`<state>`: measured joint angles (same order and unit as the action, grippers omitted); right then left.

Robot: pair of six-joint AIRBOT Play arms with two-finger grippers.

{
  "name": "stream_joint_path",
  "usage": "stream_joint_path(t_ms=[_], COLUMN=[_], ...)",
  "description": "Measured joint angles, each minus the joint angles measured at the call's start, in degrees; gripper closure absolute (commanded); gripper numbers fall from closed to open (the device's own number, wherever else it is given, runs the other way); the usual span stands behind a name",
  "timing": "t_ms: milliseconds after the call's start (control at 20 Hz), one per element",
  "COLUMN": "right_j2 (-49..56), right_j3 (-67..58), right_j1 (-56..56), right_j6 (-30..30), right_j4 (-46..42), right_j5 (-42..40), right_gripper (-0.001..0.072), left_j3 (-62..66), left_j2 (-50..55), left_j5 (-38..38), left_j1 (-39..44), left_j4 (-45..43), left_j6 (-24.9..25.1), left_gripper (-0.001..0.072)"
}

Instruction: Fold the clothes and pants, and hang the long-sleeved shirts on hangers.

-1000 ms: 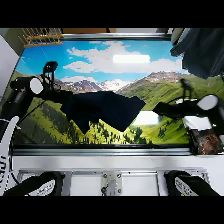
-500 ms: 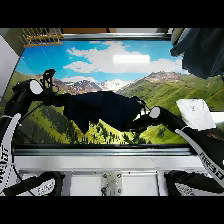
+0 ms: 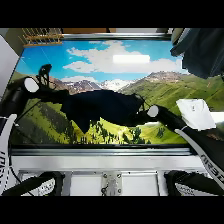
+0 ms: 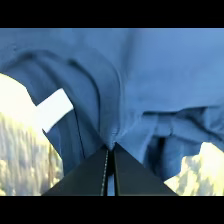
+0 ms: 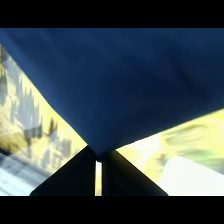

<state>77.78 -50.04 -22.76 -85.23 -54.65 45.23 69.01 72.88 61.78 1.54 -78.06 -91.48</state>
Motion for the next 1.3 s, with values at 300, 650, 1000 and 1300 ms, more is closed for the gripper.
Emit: stream_joint_path(t_ms=[300,650,1000,1300], right_j2=[-19.04,-40.09,-47.10,-37.22], right_j3=[-19.08,-32.81,-34.56,-34.71], right_j1=[9.92,15.96,16.76,16.76], right_j6=[0.00,-2.40,-7.28,-11.98], right_j4=[-18.53,-22.91,-23.74,-20.90], right_j5=[17.20,21.57,24.11,31.82], right_gripper=[0.0705,0.0705,0.0705,0.0705], left_j3=[16.35,26.53,15.78,2.16], left_j2=[-13.60,-32.39,-45.62,-43.80], left_j5=[3.69,3.98,1.62,7.15], left_j1=[0.46,9.66,18.16,19.56], left_j4=[0.39,1.66,1.64,-0.07], left_j6=[-0.07,-3.69,-13.46,-22.14], left_gripper=[0.0696,0.0697,0.0697,0.0697])
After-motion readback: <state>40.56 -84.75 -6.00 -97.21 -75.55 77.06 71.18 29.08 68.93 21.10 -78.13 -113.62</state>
